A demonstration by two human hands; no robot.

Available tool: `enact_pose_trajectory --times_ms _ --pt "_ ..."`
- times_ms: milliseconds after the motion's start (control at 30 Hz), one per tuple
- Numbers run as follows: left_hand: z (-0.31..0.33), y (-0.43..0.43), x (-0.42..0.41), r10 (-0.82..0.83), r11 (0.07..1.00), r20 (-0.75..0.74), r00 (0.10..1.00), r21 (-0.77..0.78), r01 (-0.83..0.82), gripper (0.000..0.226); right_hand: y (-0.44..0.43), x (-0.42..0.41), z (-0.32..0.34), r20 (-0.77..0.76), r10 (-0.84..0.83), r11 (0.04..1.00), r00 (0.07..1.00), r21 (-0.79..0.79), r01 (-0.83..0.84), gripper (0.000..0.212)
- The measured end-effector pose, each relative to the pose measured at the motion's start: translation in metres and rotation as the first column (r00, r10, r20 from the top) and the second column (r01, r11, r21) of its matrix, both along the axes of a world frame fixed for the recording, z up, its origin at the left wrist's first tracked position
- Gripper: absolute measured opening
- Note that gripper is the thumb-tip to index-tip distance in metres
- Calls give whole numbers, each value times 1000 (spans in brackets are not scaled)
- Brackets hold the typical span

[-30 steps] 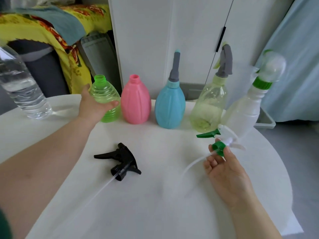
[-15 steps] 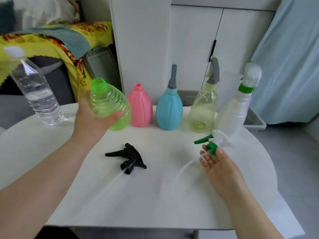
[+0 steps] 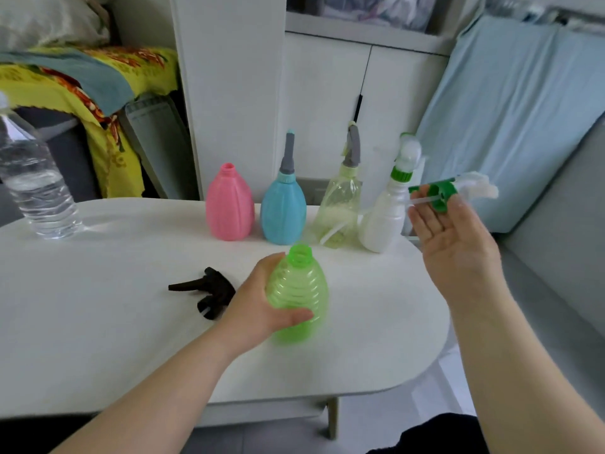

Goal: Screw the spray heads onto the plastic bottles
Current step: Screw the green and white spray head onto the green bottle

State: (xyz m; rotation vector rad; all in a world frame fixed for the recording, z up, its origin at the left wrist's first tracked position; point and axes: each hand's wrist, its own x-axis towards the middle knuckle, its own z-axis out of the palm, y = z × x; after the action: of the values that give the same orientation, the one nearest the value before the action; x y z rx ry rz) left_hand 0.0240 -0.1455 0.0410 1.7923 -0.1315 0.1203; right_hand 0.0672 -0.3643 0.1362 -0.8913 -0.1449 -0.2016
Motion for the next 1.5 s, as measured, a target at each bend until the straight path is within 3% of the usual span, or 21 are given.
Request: enact_pose_trajectory --times_ms 200,400,667,900,1100,1233,1367,1500 --pt "-4 -1 4 0 998 -22 1000 57 2 67 17 -2 7 63 38 979 997 -204 -25 19" --pt "-9 -2 3 25 999 -49 998 44 -23 73 32 -3 6 92 99 862 991 -506 -39 20" --pt "-5 -1 1 24 999 -60 998 40 -22 71 68 -8 -11 13 328 551 944 -815 -180 32" --pt "-5 -1 2 8 1000 -80 997 6 -7 71 67 -6 -25 -41 386 502 922 -829 -247 36" --pt "-7 0 4 3 1000 -70 998 -6 -3 70 73 -3 -24 1 354 431 935 -888 -162 36" --pt "-7 -1 4 18 1000 -54 998 26 -16 71 80 -7 -36 63 245 469 968 -881 -61 38" --pt "-6 -1 4 22 999 -43 999 25 -21 67 90 -12 -44 79 201 422 976 -906 -14 20" --pt "-8 0 5 7 1000 -35 999 18 -6 65 85 -19 -47 -23 311 484 950 -856 -179 21"
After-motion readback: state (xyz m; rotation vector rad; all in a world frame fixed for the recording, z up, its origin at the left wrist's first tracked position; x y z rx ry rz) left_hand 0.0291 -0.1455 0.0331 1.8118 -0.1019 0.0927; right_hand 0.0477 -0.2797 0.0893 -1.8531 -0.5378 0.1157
